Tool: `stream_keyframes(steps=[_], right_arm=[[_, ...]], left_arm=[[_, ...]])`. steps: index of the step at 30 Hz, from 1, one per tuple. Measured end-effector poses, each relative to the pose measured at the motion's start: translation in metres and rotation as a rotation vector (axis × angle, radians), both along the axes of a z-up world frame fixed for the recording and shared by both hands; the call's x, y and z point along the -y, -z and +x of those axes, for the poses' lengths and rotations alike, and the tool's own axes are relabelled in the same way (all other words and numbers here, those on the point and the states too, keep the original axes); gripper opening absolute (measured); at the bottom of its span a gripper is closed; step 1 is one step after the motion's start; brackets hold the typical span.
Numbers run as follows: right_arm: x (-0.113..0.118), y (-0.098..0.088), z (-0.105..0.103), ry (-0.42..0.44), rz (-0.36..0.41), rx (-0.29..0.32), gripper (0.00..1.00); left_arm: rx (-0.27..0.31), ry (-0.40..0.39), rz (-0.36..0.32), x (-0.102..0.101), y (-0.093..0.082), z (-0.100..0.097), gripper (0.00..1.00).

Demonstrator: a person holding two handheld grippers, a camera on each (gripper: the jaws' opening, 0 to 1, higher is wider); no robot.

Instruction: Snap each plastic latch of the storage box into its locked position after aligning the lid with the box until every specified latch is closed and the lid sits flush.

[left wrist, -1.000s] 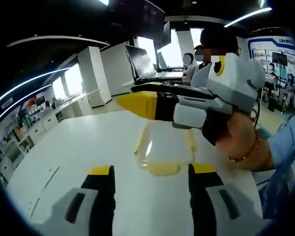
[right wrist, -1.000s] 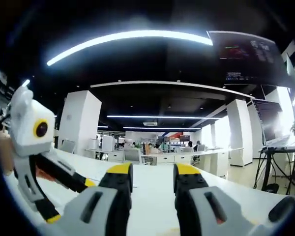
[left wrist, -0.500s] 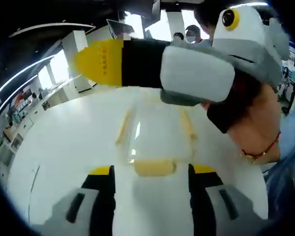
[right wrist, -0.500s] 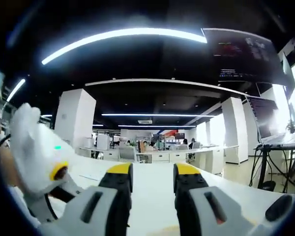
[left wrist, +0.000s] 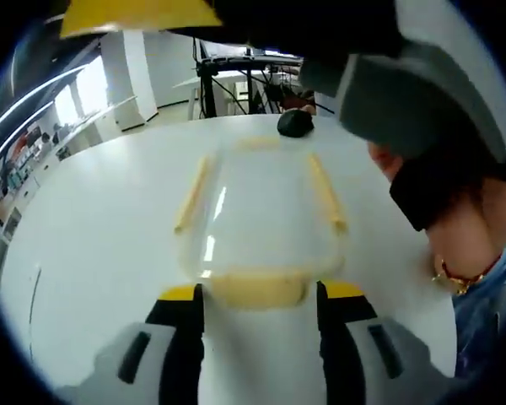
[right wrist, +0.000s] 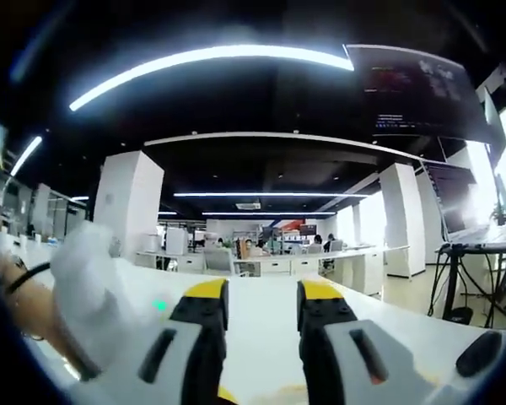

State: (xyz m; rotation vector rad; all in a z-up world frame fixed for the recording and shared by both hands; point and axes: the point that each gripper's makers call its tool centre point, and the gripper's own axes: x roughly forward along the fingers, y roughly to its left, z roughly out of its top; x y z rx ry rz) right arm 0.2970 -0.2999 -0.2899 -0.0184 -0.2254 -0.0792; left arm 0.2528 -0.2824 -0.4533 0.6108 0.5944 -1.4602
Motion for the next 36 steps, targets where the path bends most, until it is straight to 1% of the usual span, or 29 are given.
stream_keyframes(steps=[2,6,7,14,23,28,36], right_arm=[[0.001,0.001,0.001,0.001,0.003,-0.006,0.31],[0.002,0.002,0.003,0.000,0.012,-0.016,0.31],[0.002,0.002,0.004,0.000,0.011,-0.018,0.31],[0.003,0.003,0.005,0.003,0.015,-0.026,0.31],[0.008,0.006,0.006,0.012,0.029,-0.034,0.31],[0.008,0.007,0.007,0.010,0.030,-0.037,0.31],[0.006,0.008,0.008,0.003,0.025,-0.042,0.31]], left_arm=[[-0.010,-0.005,-0.003,0.001,0.001,0.000,0.51],[-0.023,-0.011,-0.019,0.002,0.001,-0.001,0.41],[-0.023,-0.012,-0.021,0.003,0.001,0.000,0.41],[-0.022,-0.025,-0.028,0.002,0.000,0.002,0.40],[-0.015,-0.025,-0.002,-0.008,-0.006,0.008,0.39],[-0.012,-0.013,0.036,-0.021,-0.007,0.010,0.39],[-0.011,0.021,0.084,-0.035,-0.003,0.009,0.39]])
